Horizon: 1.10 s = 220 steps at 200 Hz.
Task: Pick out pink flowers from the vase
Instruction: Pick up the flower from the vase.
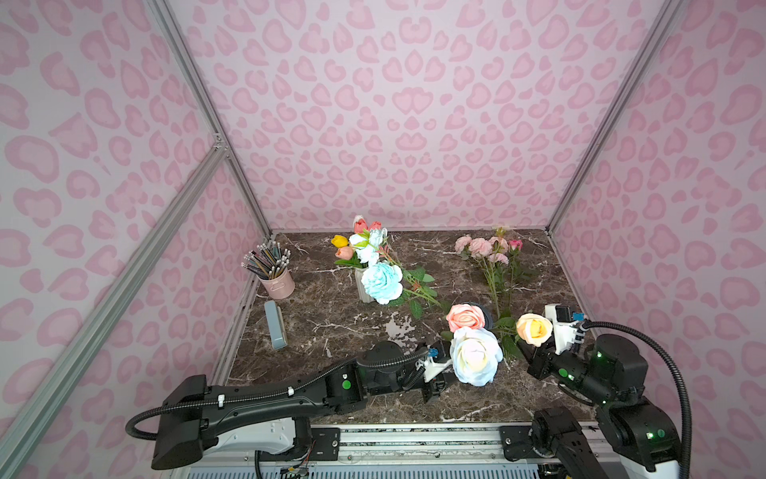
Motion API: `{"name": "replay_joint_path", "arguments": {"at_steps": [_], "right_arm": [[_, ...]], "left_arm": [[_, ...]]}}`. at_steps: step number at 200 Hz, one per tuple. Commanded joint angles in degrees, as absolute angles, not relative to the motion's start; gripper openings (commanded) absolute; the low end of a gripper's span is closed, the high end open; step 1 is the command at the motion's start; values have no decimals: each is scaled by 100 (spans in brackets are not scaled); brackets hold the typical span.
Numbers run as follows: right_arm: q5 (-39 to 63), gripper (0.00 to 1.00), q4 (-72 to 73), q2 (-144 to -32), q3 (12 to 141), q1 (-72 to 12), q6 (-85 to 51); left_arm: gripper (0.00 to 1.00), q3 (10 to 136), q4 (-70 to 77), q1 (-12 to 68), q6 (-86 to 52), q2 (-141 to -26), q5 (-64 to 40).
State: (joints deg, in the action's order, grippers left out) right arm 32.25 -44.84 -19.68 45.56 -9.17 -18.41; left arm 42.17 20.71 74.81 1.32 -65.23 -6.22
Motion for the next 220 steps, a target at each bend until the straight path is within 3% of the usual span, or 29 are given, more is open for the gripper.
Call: {"name": "replay_joint_path", "arguments": {"at_steps": [1,59,116,174,220], "right_arm": [[3042,0,-4316,-1890,4507,-923,-1863],[2878,0,-4184,-1864,4464,-917,-1854],[2794,0,-4183,-1812,4482,-916,-1743],[2988,0,-4138,-1655,4387,-923,-1804],[3006,0,-4107,-1617,4353,-920,-1854]], "left_arm": [[36,4374,3041,7507,140,-6814,-513],[51,4541,3235,7496,150,-7176,735],[54,4491,3230,7386,36,-7225,1229],[54,4643,3480,7251,14,-7501,878],[53,4740,3314,7193,-38,-7673,1421]]}}
